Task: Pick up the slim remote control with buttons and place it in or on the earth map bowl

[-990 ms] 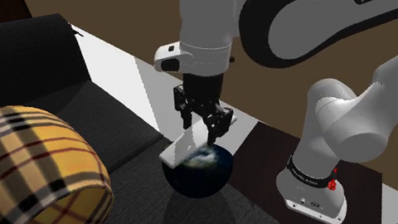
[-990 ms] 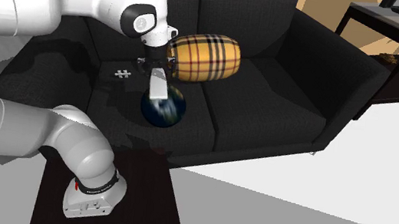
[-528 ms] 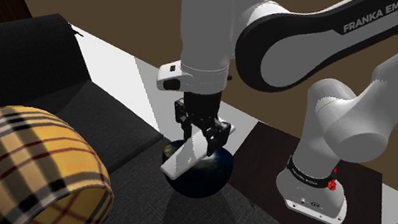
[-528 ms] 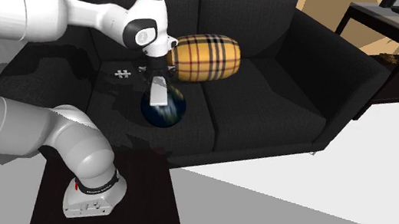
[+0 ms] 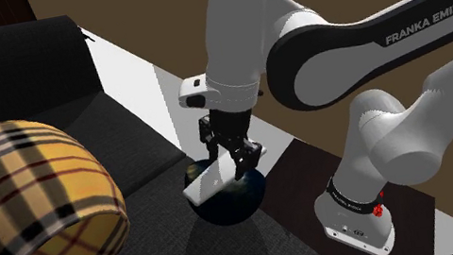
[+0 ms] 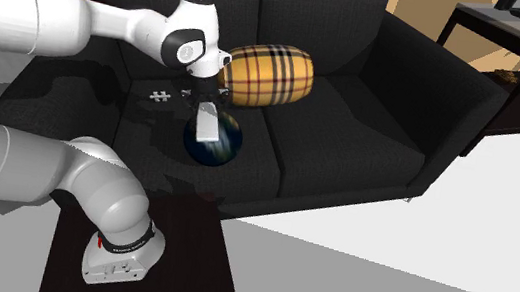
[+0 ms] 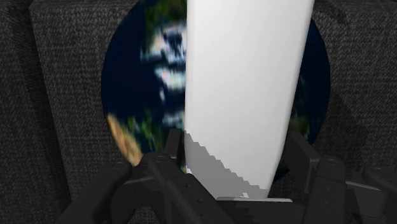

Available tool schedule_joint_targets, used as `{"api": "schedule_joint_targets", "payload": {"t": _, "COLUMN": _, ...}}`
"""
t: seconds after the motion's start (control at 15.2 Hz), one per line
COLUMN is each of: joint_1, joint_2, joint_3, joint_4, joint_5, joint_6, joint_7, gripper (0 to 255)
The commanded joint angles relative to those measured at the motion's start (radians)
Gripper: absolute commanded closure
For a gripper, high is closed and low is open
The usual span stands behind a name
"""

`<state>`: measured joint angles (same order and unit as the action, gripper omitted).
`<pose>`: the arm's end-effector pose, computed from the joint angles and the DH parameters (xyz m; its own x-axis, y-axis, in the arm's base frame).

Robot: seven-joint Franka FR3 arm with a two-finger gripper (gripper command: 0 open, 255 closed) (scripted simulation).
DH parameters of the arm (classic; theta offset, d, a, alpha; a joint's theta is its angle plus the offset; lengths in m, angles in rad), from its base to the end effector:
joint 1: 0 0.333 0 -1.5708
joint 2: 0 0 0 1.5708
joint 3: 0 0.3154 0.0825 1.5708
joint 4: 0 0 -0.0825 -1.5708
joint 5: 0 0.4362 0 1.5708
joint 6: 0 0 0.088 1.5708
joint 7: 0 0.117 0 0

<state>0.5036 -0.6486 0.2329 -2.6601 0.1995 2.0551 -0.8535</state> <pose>0.2937 0.2717 0.4031 0.1142 0.9921 0.0528 0.9934 -0.1144 0.0001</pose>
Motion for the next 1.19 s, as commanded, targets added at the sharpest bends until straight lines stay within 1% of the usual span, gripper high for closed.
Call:
{"api": "schedule_joint_targets", "payload": {"t": 0.0, "joint_1": 0.0, "joint_2": 0.0, "joint_3": 0.0, "joint_4": 0.0, "joint_5": 0.0, "joint_6": 0.0, "joint_7": 0.0, "gripper": 255}}
{"api": "schedule_joint_targets", "payload": {"t": 0.07, "joint_1": 0.0, "joint_2": 0.0, "joint_3": 0.0, "joint_4": 0.0, "joint_5": 0.0, "joint_6": 0.0, "joint_7": 0.0, "gripper": 0}}
{"api": "schedule_joint_targets", "payload": {"t": 0.4, "joint_1": 0.0, "joint_2": 0.0, "joint_3": 0.0, "joint_4": 0.0, "joint_5": 0.0, "joint_6": 0.0, "joint_7": 0.0, "gripper": 0}}
{"api": "schedule_joint_targets", "payload": {"t": 0.66, "joint_1": -0.007, "joint_2": -0.039, "joint_3": -0.021, "joint_4": 0.102, "joint_5": -0.018, "joint_6": -0.141, "joint_7": 0.003, "gripper": 0}}
{"api": "schedule_joint_targets", "payload": {"t": 1.12, "joint_1": -0.007, "joint_2": -0.039, "joint_3": -0.021, "joint_4": 0.102, "joint_5": -0.018, "joint_6": -0.141, "joint_7": 0.003, "gripper": 0}}
